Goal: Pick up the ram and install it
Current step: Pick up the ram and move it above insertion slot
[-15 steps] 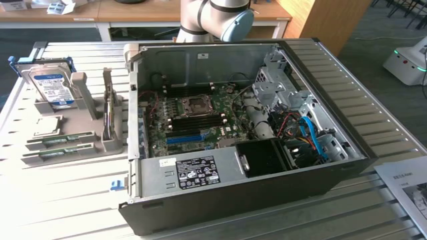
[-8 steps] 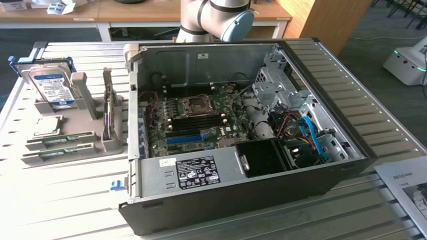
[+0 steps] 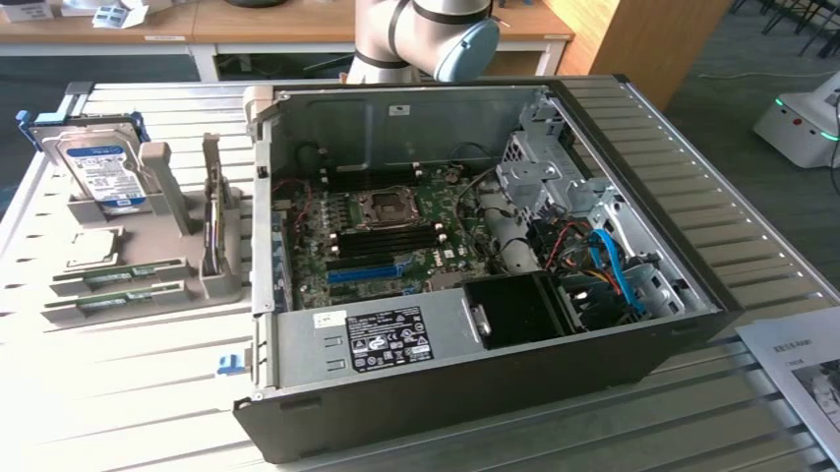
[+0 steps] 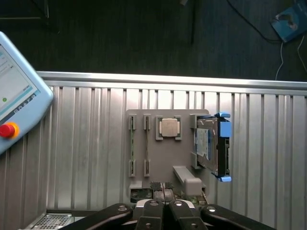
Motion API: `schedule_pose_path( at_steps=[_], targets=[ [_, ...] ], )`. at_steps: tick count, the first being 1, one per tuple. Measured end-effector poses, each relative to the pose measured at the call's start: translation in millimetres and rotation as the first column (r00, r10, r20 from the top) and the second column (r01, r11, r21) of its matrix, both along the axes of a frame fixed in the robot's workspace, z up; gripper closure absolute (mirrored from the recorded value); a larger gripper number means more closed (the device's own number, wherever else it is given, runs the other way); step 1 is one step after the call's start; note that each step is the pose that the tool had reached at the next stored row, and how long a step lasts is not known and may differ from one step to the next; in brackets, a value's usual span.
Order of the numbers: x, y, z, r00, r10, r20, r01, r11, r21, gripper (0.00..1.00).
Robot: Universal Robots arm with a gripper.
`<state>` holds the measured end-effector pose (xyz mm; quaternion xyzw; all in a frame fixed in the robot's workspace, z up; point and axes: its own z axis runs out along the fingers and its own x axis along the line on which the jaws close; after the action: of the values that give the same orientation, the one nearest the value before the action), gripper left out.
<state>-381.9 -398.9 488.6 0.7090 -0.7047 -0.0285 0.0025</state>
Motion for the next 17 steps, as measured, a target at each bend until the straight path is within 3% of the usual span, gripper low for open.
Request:
schedule_pose_path(
  at_steps=[17],
  targets=[
    [-1.5,-0.2,-30.9,1.0000,0.000,0.0000,0.000,1.0000,0.0000,0.87]
  ],
)
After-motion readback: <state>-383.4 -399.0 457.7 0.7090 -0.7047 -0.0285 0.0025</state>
